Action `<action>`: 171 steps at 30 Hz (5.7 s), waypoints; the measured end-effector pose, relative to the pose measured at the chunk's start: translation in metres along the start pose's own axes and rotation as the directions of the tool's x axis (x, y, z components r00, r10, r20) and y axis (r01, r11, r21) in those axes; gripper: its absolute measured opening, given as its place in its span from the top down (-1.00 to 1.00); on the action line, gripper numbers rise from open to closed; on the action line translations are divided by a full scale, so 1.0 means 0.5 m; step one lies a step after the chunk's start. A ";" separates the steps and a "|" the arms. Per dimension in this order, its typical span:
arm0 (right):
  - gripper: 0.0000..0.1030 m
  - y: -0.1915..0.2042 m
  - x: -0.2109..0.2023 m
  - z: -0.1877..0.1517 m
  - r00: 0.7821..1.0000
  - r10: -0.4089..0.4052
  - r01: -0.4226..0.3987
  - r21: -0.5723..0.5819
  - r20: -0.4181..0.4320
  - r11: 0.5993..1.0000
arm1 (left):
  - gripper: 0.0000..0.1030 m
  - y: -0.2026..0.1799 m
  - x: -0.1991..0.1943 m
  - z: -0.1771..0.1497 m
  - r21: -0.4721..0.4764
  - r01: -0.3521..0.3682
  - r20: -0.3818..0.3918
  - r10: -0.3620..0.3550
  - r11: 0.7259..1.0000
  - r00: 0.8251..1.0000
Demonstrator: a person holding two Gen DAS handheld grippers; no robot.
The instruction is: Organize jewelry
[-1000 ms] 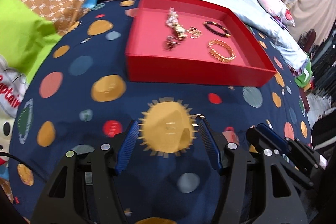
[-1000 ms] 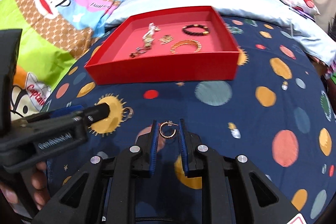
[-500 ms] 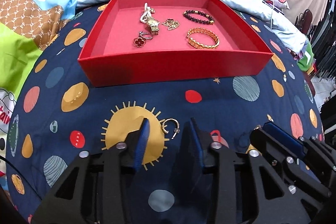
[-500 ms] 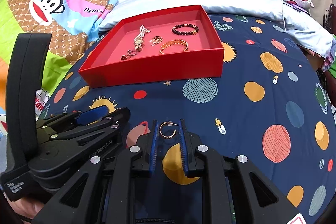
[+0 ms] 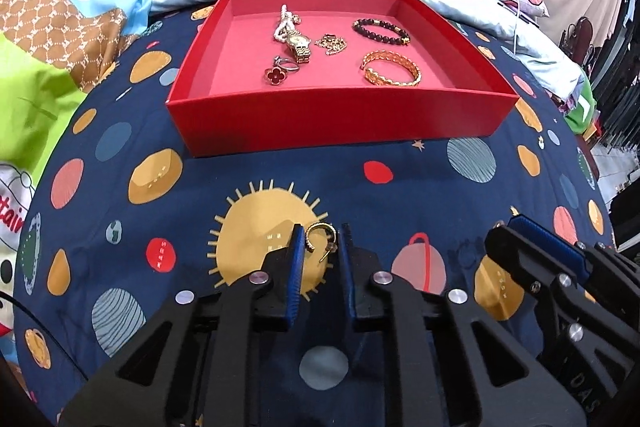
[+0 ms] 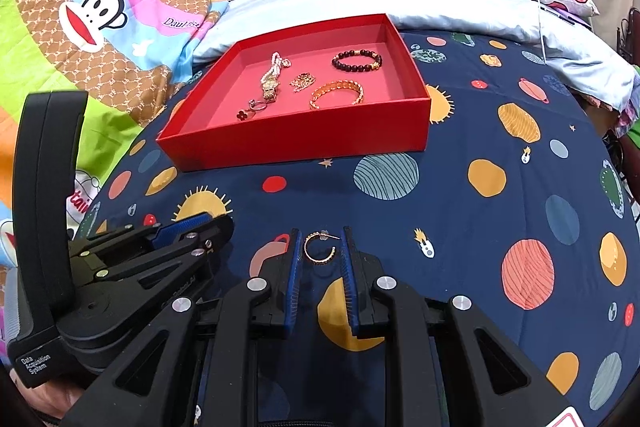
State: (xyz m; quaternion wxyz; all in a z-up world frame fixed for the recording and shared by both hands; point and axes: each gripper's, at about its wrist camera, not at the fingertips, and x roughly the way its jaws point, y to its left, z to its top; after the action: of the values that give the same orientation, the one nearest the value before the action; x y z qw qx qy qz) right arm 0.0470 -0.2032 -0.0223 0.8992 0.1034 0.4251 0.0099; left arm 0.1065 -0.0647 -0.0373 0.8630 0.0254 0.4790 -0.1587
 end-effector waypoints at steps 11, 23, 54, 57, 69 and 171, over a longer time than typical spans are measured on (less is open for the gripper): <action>0.66 0.001 -0.022 0.006 0.999 0.028 -0.028 0.011 0.018 1.000 | 0.69 0.034 -0.044 -0.008 -0.055 0.018 0.014 -0.017 0.998 1.000; 0.66 0.021 -0.063 0.090 0.993 0.050 -0.047 -0.031 0.105 0.998 | 0.69 0.046 -0.116 0.074 -0.063 0.037 0.130 -0.028 0.997 0.991; 0.66 -0.014 0.152 0.325 0.993 -0.002 0.005 -0.030 0.116 1.000 | 0.68 0.072 0.014 0.312 -0.058 -0.017 0.187 0.027 0.998 0.982; 0.66 -0.013 0.173 0.328 0.994 -0.002 0.006 -0.036 0.107 0.999 | 0.68 0.076 0.029 0.320 -0.060 -0.021 0.182 0.032 0.998 0.983; 0.66 -0.017 0.208 0.337 0.996 -0.005 0.008 -0.037 0.090 0.999 | 0.68 0.078 0.069 0.332 -0.063 -0.027 0.163 0.037 0.998 0.986; -0.39 0.011 -0.087 0.067 0.962 -0.232 0.220 0.091 0.145 0.971 | -0.21 0.000 -0.141 0.070 -0.072 -0.195 0.179 0.205 0.978 0.962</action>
State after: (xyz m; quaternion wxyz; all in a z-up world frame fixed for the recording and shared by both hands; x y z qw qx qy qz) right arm 0.0453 -0.2082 0.0324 0.9202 0.0879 0.3632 -0.1168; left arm 0.1002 -0.0541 0.0406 0.9157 0.0357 0.3957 -0.0593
